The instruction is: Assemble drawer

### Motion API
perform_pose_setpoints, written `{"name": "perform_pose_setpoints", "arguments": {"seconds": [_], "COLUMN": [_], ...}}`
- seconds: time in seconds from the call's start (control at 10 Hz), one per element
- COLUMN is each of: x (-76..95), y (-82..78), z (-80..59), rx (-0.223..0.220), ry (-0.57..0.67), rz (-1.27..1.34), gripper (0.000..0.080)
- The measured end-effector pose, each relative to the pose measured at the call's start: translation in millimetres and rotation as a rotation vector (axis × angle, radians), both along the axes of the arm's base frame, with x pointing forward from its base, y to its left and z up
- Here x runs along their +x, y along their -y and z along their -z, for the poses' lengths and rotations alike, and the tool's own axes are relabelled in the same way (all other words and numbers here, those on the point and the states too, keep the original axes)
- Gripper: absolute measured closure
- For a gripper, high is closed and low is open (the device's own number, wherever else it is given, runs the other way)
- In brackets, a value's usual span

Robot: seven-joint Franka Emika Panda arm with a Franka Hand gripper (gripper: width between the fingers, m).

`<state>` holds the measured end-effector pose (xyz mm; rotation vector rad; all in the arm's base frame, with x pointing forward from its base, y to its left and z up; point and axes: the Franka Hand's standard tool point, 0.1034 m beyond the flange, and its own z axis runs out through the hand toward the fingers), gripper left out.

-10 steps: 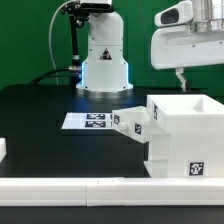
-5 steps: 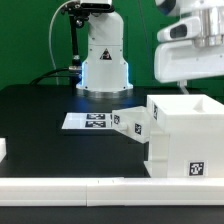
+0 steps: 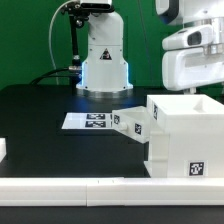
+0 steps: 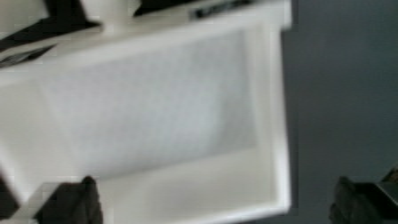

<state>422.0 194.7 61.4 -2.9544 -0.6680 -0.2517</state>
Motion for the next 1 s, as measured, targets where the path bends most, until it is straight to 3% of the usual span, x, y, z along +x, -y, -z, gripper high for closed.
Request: {"name": "perform_pose_setpoints", "arguments": {"seconds": [0.3,0.6,0.8,0.9,1.0], "x": [-23.9,-26.9,-27.3,-27.4,-27.4], "y": [-17.5,-17.5,-15.6,-15.6,-15.6], "z": [33.2,52.9,55.9,55.9,55.9], "rx": [0.016,0.017,0.015,0.015,0.015], "ry": [0.002,0.001,0.003,0.002,0.002], "rz": [0.025,0.023,0.021,0.021,0.021], "gripper": [0.015,0.015,0.015,0.0276,0.0276]}}
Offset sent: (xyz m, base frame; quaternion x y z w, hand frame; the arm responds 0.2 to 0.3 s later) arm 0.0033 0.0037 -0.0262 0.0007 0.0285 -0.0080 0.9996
